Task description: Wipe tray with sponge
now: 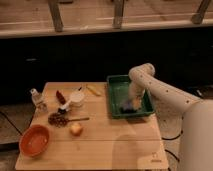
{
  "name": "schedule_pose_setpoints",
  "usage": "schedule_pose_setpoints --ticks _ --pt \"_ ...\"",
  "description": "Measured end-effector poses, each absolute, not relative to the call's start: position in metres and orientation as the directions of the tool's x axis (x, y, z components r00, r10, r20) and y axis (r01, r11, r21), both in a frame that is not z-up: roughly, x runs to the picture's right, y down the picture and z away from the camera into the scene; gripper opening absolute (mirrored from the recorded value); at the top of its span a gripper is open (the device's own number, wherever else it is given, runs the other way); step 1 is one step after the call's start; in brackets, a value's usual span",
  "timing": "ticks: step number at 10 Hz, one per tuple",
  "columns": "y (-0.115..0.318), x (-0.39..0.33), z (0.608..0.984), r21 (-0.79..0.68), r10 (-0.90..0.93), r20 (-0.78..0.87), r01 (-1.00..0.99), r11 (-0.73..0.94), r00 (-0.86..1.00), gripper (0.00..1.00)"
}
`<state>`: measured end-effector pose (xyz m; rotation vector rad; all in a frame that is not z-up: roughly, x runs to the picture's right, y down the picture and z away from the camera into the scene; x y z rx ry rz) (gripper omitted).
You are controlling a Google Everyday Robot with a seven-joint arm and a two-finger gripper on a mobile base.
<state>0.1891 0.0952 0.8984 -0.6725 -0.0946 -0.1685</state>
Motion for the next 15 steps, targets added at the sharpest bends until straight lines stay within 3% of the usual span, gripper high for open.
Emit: schedule_pose_setpoints --ticks 4,8,12,15 --pt "0.1 0.199 0.913 -0.632 -0.109 0.113 0.156 0.759 0.988 0.0" --pt "0.079 0.199 0.923 -0.602 -0.117 0.119 0.165 0.781 0.986 0.0" --pt "0.085 0.16 0.899 -0.57 -0.156 0.241 0.27 0.776 0.958 0.0" --pt "0.104 0.176 0.886 -0.595 -0.154 0.245 0.274 0.756 0.957 0.0"
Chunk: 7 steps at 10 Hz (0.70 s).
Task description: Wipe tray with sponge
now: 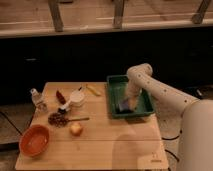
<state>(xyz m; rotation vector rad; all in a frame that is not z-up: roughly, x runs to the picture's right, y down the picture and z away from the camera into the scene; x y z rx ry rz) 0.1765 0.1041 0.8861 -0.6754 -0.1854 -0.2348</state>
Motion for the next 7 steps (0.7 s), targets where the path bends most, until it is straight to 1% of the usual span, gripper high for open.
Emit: schedule_pose_setpoints --ticks 3,5,7 --pt "0.108 0.214 0.892 -0.621 -0.143 0.177 0.224 0.751 0.974 0.0" --pt "0.1 0.227 0.91 -0.624 -0.143 0.137 0.198 0.756 0.98 0.0" --pt "0.083 0.221 0.933 -0.61 -0.158 0.135 0.208 0.765 0.978 0.0"
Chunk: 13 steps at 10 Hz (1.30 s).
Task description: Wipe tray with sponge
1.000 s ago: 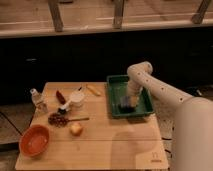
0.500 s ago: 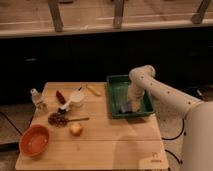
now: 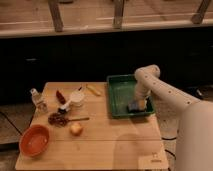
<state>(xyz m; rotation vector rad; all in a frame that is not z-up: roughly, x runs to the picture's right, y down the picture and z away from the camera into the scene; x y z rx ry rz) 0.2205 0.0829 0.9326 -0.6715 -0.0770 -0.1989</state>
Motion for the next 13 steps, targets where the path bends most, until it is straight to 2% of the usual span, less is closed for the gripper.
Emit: schedule_pose_setpoints --ticks 3,7,10,13 --pt "0.075 0.188 0.931 -0.577 -0.189 0.197 0.27 0.771 0.962 0.0" --pt "0.089 0.157 0.9 -0.547 -0.234 0.285 0.358 0.756 0.93 0.0" --pt "0.102 0.185 0.897 -0.588 -0.213 0.244 0.319 0.743 0.946 0.0" --pt "0.1 0.232 0.921 -0.614 -0.182 0.156 0.239 0.752 0.971 0.0"
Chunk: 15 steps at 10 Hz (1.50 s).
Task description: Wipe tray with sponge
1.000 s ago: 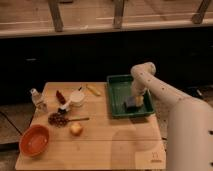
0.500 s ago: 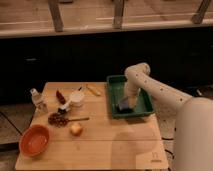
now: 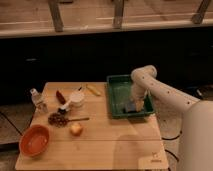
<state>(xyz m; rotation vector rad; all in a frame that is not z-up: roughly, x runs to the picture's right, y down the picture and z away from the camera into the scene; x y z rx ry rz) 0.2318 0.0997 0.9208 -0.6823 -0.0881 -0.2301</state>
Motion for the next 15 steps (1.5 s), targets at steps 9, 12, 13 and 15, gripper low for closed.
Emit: schedule_pose_setpoints --ticks 9,12,13,15 --pt "0.08 0.15 0.91 -0.522 -0.226 0.306 0.361 0.773 0.925 0.0" --pt "0.092 0.151 0.903 -0.544 -0.215 0.297 0.35 0.763 0.93 0.0" --pt "0.095 0.164 0.904 -0.558 -0.208 0.277 0.333 0.76 0.938 0.0" --pt "0.096 0.203 0.913 -0.577 -0.188 0.232 0.291 0.763 0.954 0.0"
